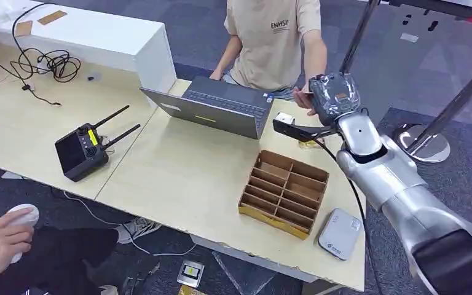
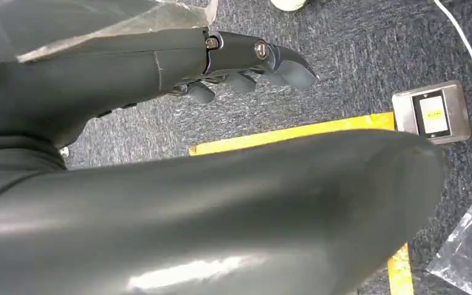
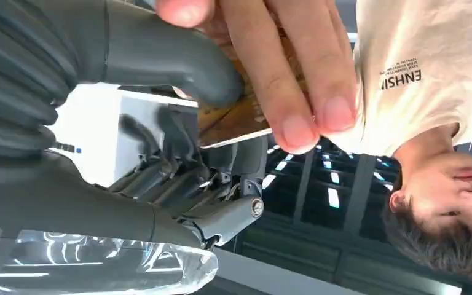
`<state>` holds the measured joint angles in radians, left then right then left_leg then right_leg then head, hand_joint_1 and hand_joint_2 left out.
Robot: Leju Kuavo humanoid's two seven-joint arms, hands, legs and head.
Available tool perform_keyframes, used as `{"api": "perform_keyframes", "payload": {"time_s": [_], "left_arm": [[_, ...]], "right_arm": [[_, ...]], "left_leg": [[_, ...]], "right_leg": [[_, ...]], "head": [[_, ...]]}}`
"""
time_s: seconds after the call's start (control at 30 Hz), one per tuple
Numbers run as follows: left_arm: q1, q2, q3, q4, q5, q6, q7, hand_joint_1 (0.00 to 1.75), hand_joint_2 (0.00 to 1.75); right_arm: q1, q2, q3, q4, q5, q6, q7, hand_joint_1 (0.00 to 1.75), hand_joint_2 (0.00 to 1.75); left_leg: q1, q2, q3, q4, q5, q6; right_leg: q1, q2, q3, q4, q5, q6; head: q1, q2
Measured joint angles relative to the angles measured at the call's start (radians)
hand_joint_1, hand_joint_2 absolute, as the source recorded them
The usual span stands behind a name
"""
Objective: Pass the card to the sensor for recognition and then transmit it.
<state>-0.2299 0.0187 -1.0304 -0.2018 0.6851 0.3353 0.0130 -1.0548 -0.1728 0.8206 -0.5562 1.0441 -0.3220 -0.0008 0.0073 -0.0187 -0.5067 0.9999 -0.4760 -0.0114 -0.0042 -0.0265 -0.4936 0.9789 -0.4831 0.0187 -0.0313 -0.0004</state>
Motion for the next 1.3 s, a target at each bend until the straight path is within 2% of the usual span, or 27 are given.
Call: {"api": "perform_keyframes", "payload": {"time_s": [0.17,0.2,0.37,0.4,0.53,0.77,0.9,1.1,1.3], "left_arm": [[0.0,0.0,-0.002,0.0,-0.004,0.0,0.001,0.0,0.0],[0.0,0.0,-0.002,0.0,-0.005,0.0,0.001,0.0,0.0],[0.0,0.0,-0.002,0.0,-0.009,0.0,0.001,0.0,0.0],[0.001,0.0,-0.002,0.0,-0.009,0.0,0.001,0.0,1.75],[0.001,0.001,-0.002,0.0,-0.009,0.002,0.0,0.0,1.75],[0.006,0.002,-0.002,0.0,-0.005,0.009,-0.002,0.0,1.75],[0.012,0.004,-0.002,0.0,-0.001,0.015,-0.006,0.0,1.75],[0.026,0.009,-0.002,0.0,0.001,0.018,-0.006,0.0,1.75],[0.043,0.011,-0.001,0.0,0.012,0.032,-0.022,0.0,1.75]], "right_arm": [[0.0,0.001,0.0,0.009,-0.003,-0.022,-0.01,0.0,1.75],[0.0,0.002,0.0,0.01,-0.005,-0.029,-0.011,0.0,0.0],[-0.003,0.002,-0.016,0.007,-0.058,-0.112,-0.034,0.0,0.0],[-0.005,0.002,-0.02,0.004,-0.064,-0.121,-0.037,0.0,0.0],[-0.016,-0.003,-0.052,-0.044,-0.103,-0.163,-0.048,0.0,0.0],[-0.007,-0.021,-0.108,-0.156,-0.144,-0.19,-0.048,0.0,0.0],[0.024,-0.031,-0.144,-0.232,-0.213,-0.208,-0.041,0.0,0.0],[0.108,-0.051,-0.222,-0.406,-0.298,-0.216,-0.029,0.0,0.0],[0.241,-0.061,-0.3,-0.601,-0.464,-0.235,-0.023,0.0,0.0]], "left_leg": [[0.0,0.0,0.0,0.0,0.0,0.0],[0.0,0.0,0.0,0.0,0.0,0.0],[0.0,0.0,0.0,0.0,0.0,0.0],[0.0,0.0,0.0,0.0,0.0,0.0],[0.0,0.0,0.0,0.0,0.0,0.0],[0.0,0.0,0.0,0.0,0.0,0.0],[0.0,0.0,0.0,0.0,0.0,0.0],[0.0,0.001,0.0,0.001,0.0,0.0],[0.0,0.001,0.0,0.001,0.0,0.0]], "right_leg": [[0.0,0.0,0.0,0.0,0.0,0.0],[0.0,0.0,0.0,0.0,0.0,0.0],[0.0,0.0,0.0,0.0,0.0,0.0],[0.0,0.0,0.0,0.0,0.0,0.0],[0.0,0.0,0.0,0.0,0.0,0.0],[0.0,0.0,0.0,0.0,0.0,0.0],[0.0,0.0,0.0,0.0,0.0,0.0],[0.0,0.001,0.0,0.0,0.0,0.0],[0.0,0.0,0.0,0.0,0.0,0.0]], "head": [[0.0,0.0],[0.0,0.0],[0.0,0.0],[0.0,0.0],[0.0,0.0],[0.0,0.0],[0.0,0.0],[0.0,0.0],[0.0,0.0]]}}
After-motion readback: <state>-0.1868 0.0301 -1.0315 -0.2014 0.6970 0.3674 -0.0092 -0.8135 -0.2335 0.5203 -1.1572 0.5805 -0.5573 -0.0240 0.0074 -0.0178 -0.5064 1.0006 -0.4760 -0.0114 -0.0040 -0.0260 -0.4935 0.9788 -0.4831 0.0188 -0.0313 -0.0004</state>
